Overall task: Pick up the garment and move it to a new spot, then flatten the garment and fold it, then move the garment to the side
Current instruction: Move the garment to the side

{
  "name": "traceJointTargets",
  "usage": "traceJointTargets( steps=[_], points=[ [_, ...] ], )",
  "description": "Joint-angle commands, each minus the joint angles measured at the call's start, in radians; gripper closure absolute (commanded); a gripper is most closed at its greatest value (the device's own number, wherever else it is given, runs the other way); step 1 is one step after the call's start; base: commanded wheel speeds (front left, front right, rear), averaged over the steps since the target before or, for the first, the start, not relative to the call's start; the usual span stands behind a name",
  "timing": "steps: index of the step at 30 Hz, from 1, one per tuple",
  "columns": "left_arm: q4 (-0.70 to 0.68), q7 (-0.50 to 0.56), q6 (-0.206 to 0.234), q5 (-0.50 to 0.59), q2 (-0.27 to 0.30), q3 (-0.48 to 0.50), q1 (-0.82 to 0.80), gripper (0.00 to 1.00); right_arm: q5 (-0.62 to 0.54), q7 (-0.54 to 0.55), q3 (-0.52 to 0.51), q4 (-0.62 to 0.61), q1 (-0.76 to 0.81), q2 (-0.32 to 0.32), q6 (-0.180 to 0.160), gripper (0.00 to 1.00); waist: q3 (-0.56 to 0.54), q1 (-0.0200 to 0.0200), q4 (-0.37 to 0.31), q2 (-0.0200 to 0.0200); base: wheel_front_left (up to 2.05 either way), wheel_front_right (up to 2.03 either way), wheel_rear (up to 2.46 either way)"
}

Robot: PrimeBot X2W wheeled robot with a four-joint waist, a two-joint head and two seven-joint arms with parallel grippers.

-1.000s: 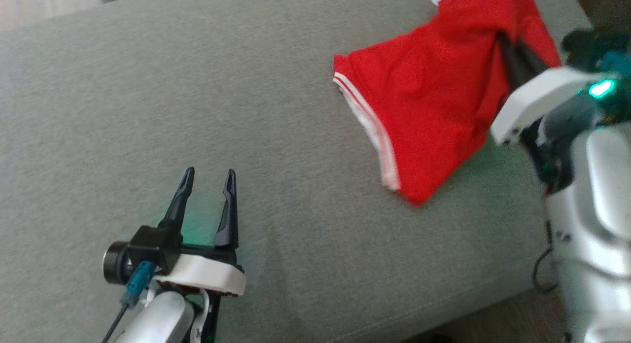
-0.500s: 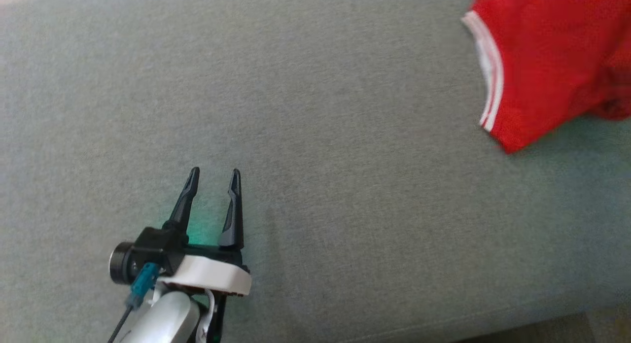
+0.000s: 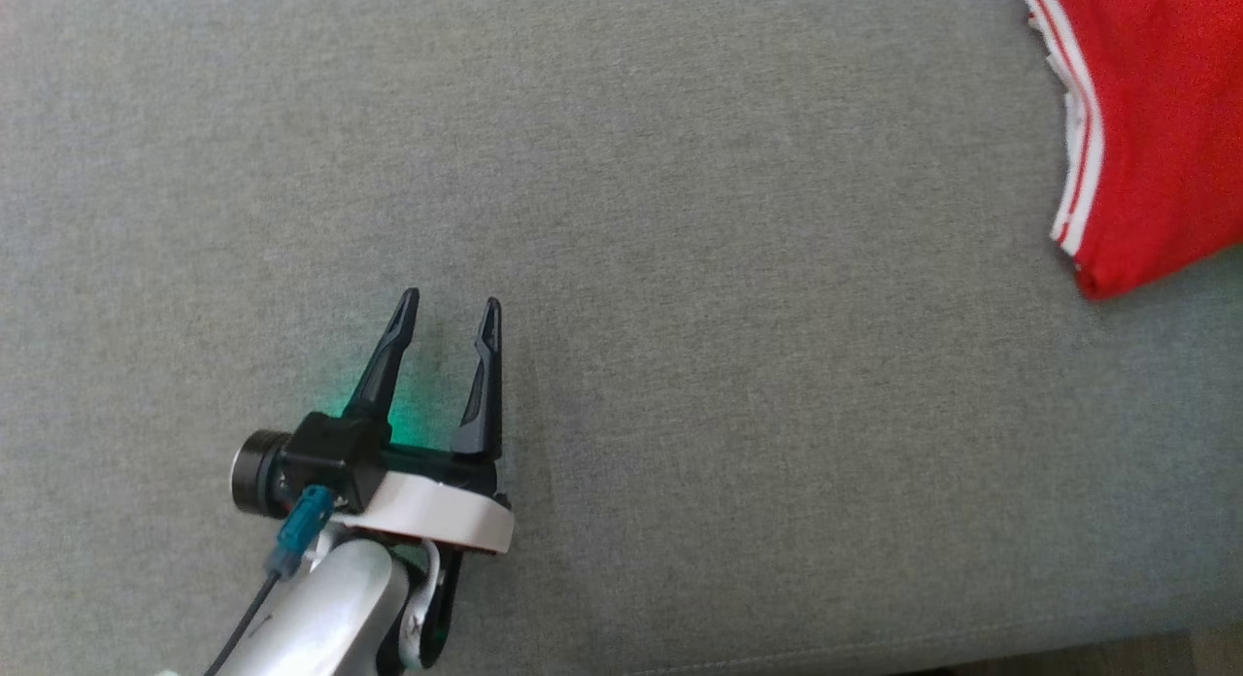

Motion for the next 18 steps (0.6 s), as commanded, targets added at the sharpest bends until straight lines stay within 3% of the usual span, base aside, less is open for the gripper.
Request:
traceJointTargets(
  steps=[1, 9, 18],
  points=[
    [-0.030, -0.001, -0.004, 0.012, 0.005, 0.026, -0.029, 0.00, -0.007, -0.030, -0.012, -0.016, -0.022, -0.010, -0.001, 0.00, 0.006, -0.0001, 0.004, 0.0000, 0.00, 0.00, 0.00],
    [-0.029, 0.002, 0.001, 0.011, 0.011, 0.027, -0.035, 0.00, -0.026, -0.099, -0.009, 0.017, -0.056, 0.072, -0.001, 0.00, -0.002, -0.0001, -0.006, 0.0000, 0.00, 0.00, 0.00],
    [-0.025, -0.012, 0.005, -0.003, 0.015, 0.047, -0.028, 0.00, 0.038, -0.176, 0.071, -0.065, -0.071, 0.165, -0.001, 0.00, -0.087, -0.0001, -0.011, 0.0000, 0.00, 0.00, 0.00]
  ],
)
